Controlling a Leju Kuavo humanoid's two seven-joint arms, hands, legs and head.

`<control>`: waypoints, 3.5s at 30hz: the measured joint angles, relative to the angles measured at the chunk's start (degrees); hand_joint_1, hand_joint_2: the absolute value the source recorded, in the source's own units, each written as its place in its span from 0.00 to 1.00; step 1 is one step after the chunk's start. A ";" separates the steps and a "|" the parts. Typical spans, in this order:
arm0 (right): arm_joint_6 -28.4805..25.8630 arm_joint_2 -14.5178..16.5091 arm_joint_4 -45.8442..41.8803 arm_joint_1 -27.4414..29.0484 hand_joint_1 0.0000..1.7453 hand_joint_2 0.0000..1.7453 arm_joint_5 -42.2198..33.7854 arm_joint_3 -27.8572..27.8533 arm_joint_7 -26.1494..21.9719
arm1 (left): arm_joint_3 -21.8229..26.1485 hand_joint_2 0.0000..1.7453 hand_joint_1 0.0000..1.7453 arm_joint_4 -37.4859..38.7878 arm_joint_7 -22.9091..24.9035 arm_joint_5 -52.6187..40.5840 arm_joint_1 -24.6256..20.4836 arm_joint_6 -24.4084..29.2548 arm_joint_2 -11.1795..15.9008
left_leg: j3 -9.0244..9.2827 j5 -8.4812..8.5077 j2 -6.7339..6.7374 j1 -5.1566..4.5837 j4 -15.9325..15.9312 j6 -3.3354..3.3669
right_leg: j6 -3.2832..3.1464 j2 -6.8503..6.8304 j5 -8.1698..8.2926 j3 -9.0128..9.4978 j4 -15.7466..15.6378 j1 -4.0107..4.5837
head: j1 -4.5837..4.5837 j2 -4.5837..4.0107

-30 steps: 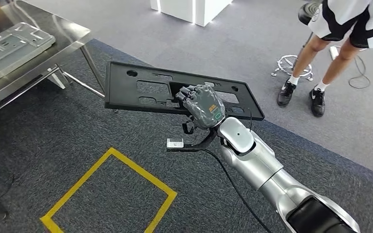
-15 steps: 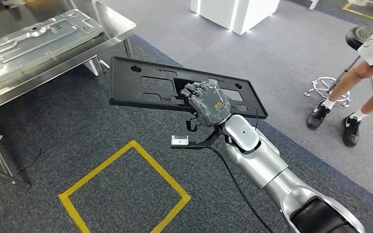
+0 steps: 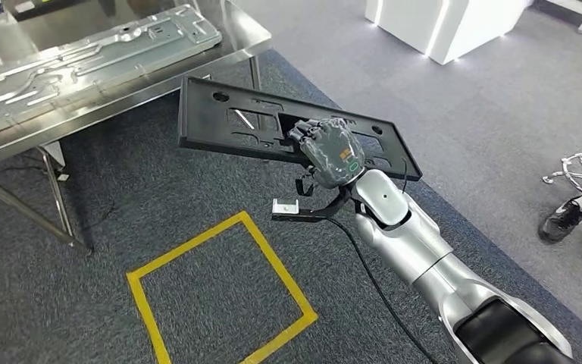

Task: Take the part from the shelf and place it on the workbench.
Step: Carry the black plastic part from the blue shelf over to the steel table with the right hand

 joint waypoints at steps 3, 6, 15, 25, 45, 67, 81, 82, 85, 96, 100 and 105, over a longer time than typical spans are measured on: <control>-0.02 0.04 0.63 -0.09 1.00 1.00 -0.11 0.04 -0.45 | 0.07 1.00 0.00 0.14 0.04 -0.27 -0.09 -0.31 0.13 | -1.01 1.81 0.60 0.14 0.90 0.03 | 0.01 -2.49 -0.68 0.67 0.03 0.31 | 0.00 0.00; -0.15 0.15 0.99 -0.65 1.00 1.00 -0.34 0.07 -0.67 | 0.09 1.00 0.00 0.36 0.27 -0.56 -0.13 -0.38 0.50 | 4.59 6.85 3.94 -0.80 -10.25 1.44 | 0.33 -4.55 -1.47 1.74 -0.11 0.63 | 0.01 0.00; -0.47 0.55 1.83 -1.64 1.00 1.00 -0.86 0.12 -0.87 | 0.28 1.00 0.00 0.92 0.77 -0.65 -0.60 -0.42 0.93 | 7.04 7.52 0.68 -0.75 -14.74 3.81 | 2.34 -0.06 -7.92 -3.32 11.52 0.43 | 0.09 0.00; -0.58 0.48 2.82 -1.60 1.00 1.00 -0.97 0.14 -0.83 | 0.67 1.00 0.00 1.35 1.20 -0.61 -0.56 -0.45 1.16 | 5.96 5.92 -6.75 0.04 -12.21 1.63 | 2.09 4.59 -0.03 -1.63 1.42 -0.53 | 0.09 0.00; 0.24 0.79 4.51 -3.97 1.00 1.00 -0.97 0.32 -0.81 | 0.84 1.00 0.00 1.86 1.54 -0.68 -0.60 -1.69 1.95 | 8.73 5.59 0.24 -0.24 -14.40 3.61 | 3.55 0.47 -4.50 -2.88 9.25 -0.48 | 0.09 0.00; 1.99 1.33 5.24 -3.69 1.00 1.00 -1.32 0.38 -0.85 | 1.13 1.00 0.00 2.39 1.72 -0.56 -0.20 -1.68 2.35 | 2.73 5.17 0.60 0.65 -9.35 -0.35 | 1.17 0.60 -3.97 6.57 -1.73 -0.16 | 0.24 0.00; 4.71 4.02 5.69 -4.58 1.00 1.00 -0.40 2.45 -0.31 | 2.20 1.00 0.00 2.42 1.99 -0.24 -0.29 -2.17 2.46 | 11.71 3.84 -0.34 -0.42 -14.20 3.08 | 2.46 0.67 -6.72 -6.16 9.85 0.43 | 0.26 0.00; 5.07 4.07 5.73 -4.66 1.00 1.00 -0.22 2.62 -0.22 | 2.21 1.00 0.00 2.42 1.98 -0.37 -0.15 -2.28 2.27 | 12.52 3.13 -0.45 -0.54 -14.16 2.99 | 1.78 0.68 -2.21 -5.98 6.04 0.83 | 0.25 0.00; 6.27 4.37 5.92 -5.00 1.00 1.00 0.25 3.28 0.10 | 2.27 1.00 0.00 2.31 1.93 -0.77 0.06 -2.49 1.86 | 13.56 1.69 -0.66 -0.72 -14.19 2.30 | 0.54 0.87 5.72 -5.62 -0.25 1.73 | 0.22 0.00; 8.41 5.66 5.64 -7.37 1.00 1.00 1.17 4.82 0.48 | 2.55 1.00 0.00 1.78 1.71 -1.38 0.12 -2.93 1.99 | 4.63 0.42 0.34 0.33 -3.45 -0.52 | -0.42 0.96 1.72 0.20 -1.02 0.78 | 0.22 0.00; 8.43 5.73 5.53 -7.76 1.00 1.00 1.18 5.04 0.56 | 2.63 1.00 0.00 1.70 1.65 -1.62 0.21 -3.09 2.03 | 7.68 6.34 0.46 -0.08 -13.89 0.48 | 0.60 1.07 0.50 1.38 -0.94 0.84 | 0.22 0.00; 8.41 5.70 5.49 -8.06 1.00 1.00 1.20 5.07 0.69 | 2.70 1.00 0.00 1.63 1.57 -1.74 0.45 -3.17 1.98 | 8.83 7.02 0.48 0.23 -14.87 2.21 | 2.14 0.97 -2.15 -0.26 3.09 0.87 | 0.25 0.00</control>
